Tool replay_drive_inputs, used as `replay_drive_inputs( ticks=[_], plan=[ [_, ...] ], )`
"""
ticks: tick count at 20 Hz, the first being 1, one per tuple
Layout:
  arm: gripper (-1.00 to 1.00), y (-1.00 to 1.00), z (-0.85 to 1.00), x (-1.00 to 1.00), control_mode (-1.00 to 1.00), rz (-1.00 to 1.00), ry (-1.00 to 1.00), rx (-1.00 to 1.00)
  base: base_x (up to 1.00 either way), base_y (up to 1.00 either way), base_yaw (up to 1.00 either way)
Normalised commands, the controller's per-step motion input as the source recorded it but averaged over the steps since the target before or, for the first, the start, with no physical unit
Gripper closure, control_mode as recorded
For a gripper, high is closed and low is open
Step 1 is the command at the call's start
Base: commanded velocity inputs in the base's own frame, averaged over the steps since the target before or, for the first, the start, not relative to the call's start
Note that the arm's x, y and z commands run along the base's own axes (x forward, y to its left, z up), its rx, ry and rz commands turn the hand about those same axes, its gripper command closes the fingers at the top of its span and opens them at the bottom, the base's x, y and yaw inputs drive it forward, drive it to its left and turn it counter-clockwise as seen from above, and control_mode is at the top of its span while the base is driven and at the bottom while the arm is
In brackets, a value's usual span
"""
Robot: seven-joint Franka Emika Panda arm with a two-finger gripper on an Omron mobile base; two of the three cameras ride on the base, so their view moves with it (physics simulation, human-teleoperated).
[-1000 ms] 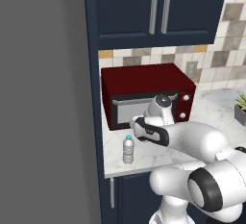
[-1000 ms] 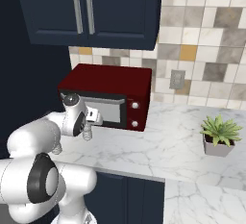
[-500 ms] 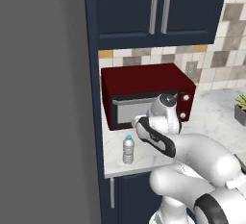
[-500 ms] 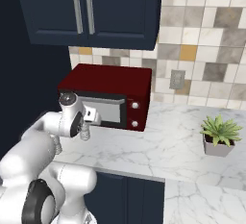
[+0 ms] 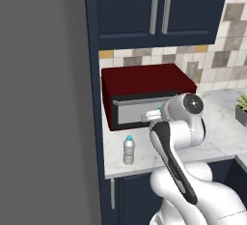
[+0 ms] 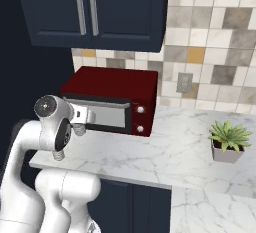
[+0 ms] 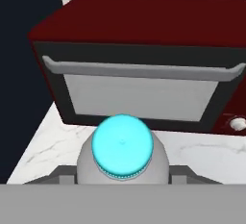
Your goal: Take the bottled waters from the counter and place them in the freezer to freeze. Close the freezer door after placing the bottles.
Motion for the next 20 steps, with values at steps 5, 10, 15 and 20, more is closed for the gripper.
replay_drive_inputs(
  ticks=[5, 10, 15, 20],
  plan=[
    [1.00, -0.02, 0.99, -0.84, -1.00, -0.03, 0.04, 0.02, 0.00, 0.00, 0.00],
    [1.00, -0.01, 0.52, -0.93, -1.00, -0.09, 0.08, 0.01, 0.00, 0.00, 0.00],
    [1.00, 0.00, 0.00, -0.72, -1.00, -0.06, -0.05, 0.00, 0.00, 0.00, 0.00],
    [1.00, -0.22, -0.04, -0.04, -1.00, 0.00, -0.02, 0.00, 0.00, 0.00, 0.00]
  ],
)
